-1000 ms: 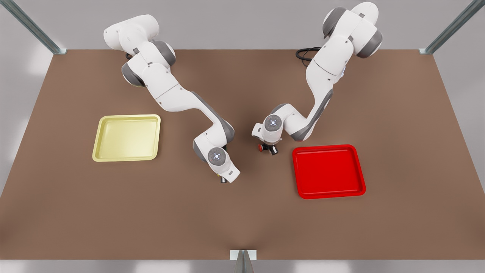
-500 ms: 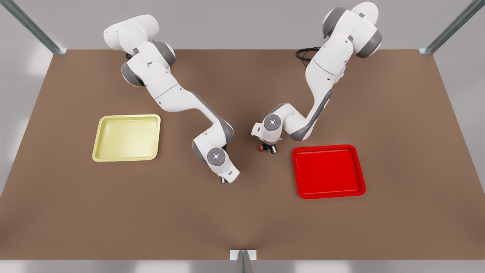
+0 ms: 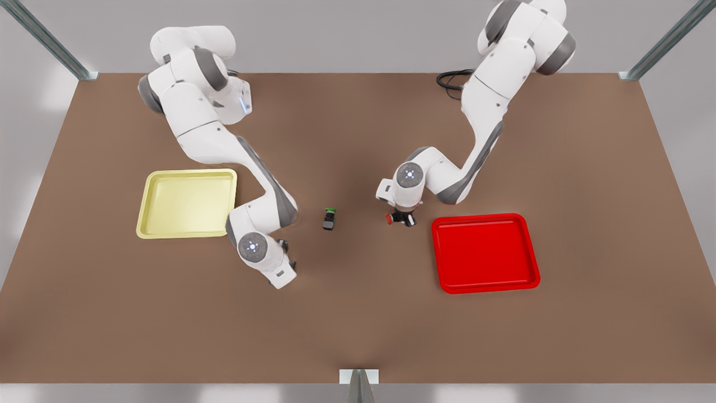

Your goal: Place the switches on the corresponding trays according to their colors

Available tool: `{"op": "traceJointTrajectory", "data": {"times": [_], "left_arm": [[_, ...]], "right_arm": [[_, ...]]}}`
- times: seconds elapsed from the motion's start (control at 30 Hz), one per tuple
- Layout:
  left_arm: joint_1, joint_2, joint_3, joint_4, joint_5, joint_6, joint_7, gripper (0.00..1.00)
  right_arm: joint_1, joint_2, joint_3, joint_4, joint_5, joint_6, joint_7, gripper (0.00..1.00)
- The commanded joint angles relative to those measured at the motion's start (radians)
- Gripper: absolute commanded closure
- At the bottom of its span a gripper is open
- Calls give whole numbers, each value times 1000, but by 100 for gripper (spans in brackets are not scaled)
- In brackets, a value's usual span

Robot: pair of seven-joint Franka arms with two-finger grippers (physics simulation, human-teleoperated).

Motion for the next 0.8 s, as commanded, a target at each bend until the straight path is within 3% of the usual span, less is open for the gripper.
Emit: {"op": "traceJointTrajectory", "data": {"times": [0.0,0.03,0.13,0.2,0.23,0.27,0.3,0.37,0.47,0.63,0.67,0.7,0.77], "left_arm": [[16,-8,-11,1,-24,-8,-1,59],[69,-25,-39,1,-24,-35,1,59],[197,-75,-89,5,-24,-93,16,59],[356,-117,-204,5,-24,-150,16,59],[405,-149,-226,2,-24,-179,16,58],[456,-181,-269,-1,-26,-211,16,58],[526,-221,-315,-2,-26,-268,16,58],[732,-273,-459,-24,-26,-322,18,58],[829,-301,-461,-41,-26,-340,21,57],[817,-175,-425,59,30,-340,-1,57],[788,-155,-389,77,33,-339,-16,57],[665,-140,-257,111,33,-334,-16,56],[651,-106,-246,136,34,-330,-16,56]], "right_arm": [[-29,-35,8,-47,-1,2,-19,49],[-124,-144,27,-198,-1,13,-68,49],[-486,-447,193,-600,-11,65,-205,49],[-722,-562,308,-759,-11,67,-311,49],[-790,-610,325,-814,-12,67,-369,49],[-818,-613,325,-830,-12,68,-384,49],[-828,-610,325,-837,-12,68,-386,2],[-836,-605,325,-840,-12,88,-386,0],[-839,-599,325,-840,-12,88,-386,0],[-841,-592,325,-837,-12,85,-386,0],[-841,-590,325,-836,-12,87,-386,0],[-841,-590,325,-836,-12,85,-386,0],[-841,-590,325,-836,-12,87,-386,0]]}}
